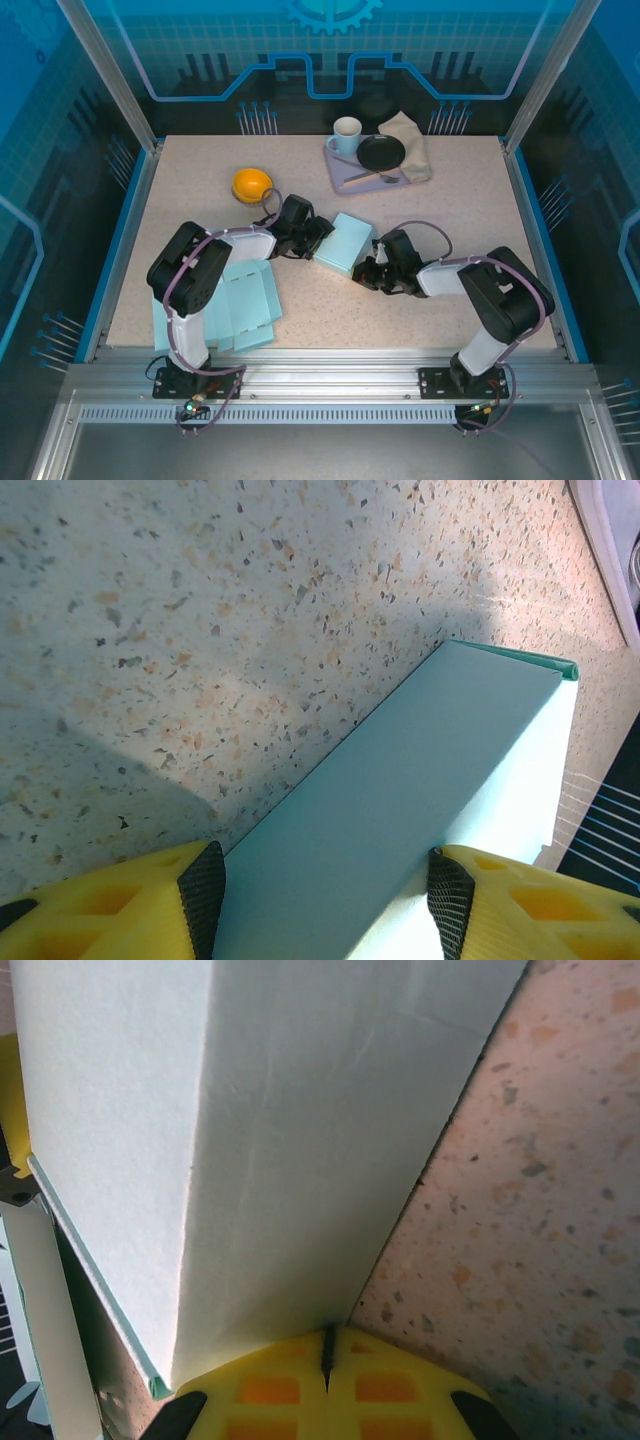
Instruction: Fold the paper box
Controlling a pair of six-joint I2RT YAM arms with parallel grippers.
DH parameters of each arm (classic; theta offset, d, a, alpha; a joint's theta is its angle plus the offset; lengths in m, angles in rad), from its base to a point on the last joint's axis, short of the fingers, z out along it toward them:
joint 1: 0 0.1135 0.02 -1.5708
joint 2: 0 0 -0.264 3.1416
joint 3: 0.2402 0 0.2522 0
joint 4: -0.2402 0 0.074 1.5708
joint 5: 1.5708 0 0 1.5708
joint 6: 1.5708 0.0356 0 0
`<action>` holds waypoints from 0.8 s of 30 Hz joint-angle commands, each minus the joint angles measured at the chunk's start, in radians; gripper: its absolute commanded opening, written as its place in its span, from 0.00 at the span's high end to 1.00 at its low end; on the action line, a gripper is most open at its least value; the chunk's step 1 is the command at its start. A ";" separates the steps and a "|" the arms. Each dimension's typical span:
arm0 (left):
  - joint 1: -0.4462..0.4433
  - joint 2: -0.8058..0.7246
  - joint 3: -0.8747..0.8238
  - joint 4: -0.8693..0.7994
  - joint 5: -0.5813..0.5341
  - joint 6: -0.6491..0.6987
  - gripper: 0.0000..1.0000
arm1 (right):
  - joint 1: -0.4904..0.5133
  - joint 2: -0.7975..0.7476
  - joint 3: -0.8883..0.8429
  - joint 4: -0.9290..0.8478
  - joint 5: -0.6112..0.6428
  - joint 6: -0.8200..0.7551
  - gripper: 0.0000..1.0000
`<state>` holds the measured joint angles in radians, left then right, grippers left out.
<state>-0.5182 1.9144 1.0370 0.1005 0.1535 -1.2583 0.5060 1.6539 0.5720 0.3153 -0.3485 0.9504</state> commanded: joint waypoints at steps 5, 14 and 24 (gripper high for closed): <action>-0.146 0.132 -0.077 -0.198 0.140 -0.090 0.40 | 0.075 0.054 0.056 0.387 -0.094 0.022 0.98; -0.198 0.177 -0.048 -0.166 0.165 -0.117 0.40 | 0.093 0.115 0.117 0.503 -0.112 0.080 0.98; -0.236 0.192 -0.031 -0.165 0.172 -0.131 0.41 | 0.112 0.128 0.117 0.541 -0.032 0.147 0.99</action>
<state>-0.5224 1.9648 1.0878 0.1299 0.0334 -1.2850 0.5114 1.7386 0.5850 0.4763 -0.3927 1.0603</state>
